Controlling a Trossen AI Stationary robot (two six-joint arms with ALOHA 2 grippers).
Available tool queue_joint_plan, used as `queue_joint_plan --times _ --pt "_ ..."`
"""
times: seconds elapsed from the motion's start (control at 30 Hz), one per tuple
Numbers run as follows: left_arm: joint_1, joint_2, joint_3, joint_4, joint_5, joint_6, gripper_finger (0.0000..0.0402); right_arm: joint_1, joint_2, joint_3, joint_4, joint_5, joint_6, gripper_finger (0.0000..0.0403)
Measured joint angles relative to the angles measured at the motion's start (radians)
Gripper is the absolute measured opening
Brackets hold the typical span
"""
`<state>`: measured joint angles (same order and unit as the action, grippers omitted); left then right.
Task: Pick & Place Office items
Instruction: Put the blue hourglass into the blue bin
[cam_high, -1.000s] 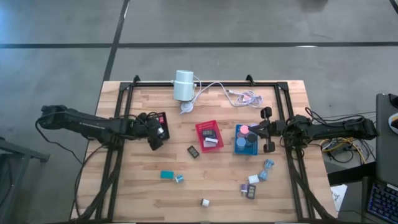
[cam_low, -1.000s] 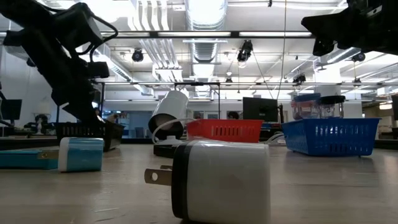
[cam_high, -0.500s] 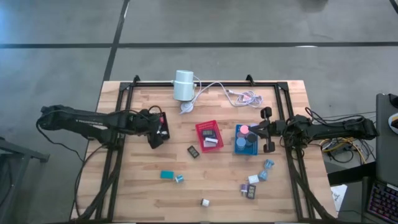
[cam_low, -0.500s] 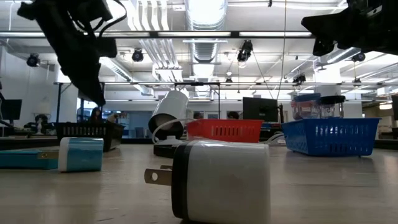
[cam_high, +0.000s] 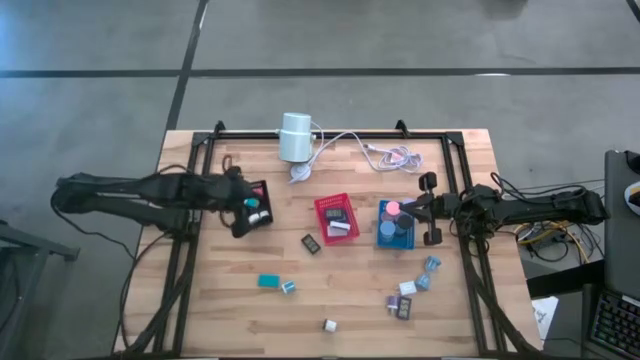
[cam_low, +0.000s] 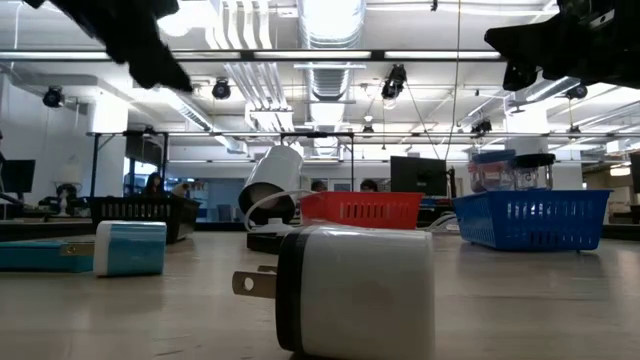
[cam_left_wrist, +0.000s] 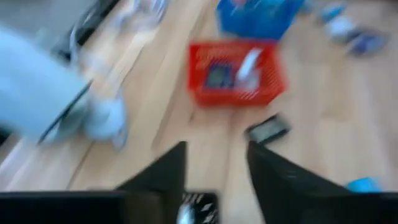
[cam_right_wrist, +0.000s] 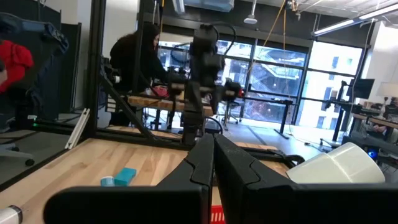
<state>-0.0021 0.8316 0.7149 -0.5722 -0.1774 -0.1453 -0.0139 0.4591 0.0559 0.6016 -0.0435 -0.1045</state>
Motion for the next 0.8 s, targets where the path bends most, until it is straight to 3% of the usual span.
queue_joint_plan --times 0.2,0.47,0.8 --pt "0.0 -0.152 -0.012 0.138 0.111 0.119 0.0016 0.0 0.0 0.0 0.0 0.0 0.0 0.0008" --pt "0.001 -0.347 -0.109 0.275 0.122 0.223 0.0004 0.0 0.0 0.0 0.001 0.0 0.0 0.0008" --pt "0.001 -0.506 -0.372 0.51 0.121 0.251 0.0002 0.0 -0.001 0.0 0.002 0.002 0.0 0.0008"
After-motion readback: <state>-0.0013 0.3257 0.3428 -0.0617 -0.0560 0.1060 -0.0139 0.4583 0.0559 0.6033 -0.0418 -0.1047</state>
